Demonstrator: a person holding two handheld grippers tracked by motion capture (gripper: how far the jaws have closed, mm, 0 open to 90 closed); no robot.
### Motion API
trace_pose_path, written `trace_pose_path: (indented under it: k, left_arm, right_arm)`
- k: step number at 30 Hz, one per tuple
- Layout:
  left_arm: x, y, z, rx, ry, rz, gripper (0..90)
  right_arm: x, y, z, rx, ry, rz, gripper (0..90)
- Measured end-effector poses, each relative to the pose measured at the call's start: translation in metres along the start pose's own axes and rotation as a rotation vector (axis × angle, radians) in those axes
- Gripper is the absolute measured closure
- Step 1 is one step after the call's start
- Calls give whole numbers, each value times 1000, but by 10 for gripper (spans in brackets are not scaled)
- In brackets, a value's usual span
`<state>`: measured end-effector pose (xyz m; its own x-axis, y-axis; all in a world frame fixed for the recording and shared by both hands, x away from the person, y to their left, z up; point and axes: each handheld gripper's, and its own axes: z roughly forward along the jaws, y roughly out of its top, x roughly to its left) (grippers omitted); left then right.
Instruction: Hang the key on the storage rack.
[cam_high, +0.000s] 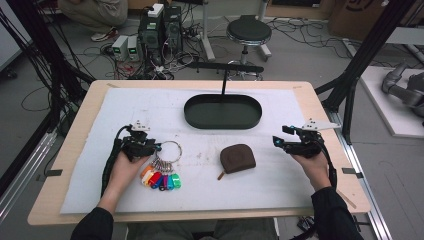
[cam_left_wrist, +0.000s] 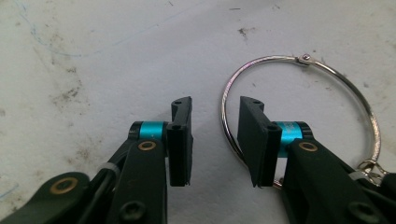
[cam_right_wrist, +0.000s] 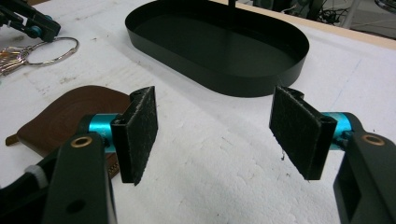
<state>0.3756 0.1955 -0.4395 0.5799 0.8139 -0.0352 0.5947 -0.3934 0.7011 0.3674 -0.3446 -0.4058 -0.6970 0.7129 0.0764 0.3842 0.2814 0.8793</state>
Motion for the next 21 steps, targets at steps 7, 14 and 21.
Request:
trace_pose_path:
  k: [7, 14, 21]
  left_arm:
    - [-15, 3, 2, 27, 47, 77, 783]
    - [-15, 2, 2, 13, 29, 69, 843]
    - [-7, 0, 1, -2, -20, 6, 852]
  right_arm:
    - [0, 0, 1, 0, 5, -7, 334]
    - [1, 0, 2, 5, 7, -9, 334]
    - [1, 0, 1, -4, 2, -12, 334]
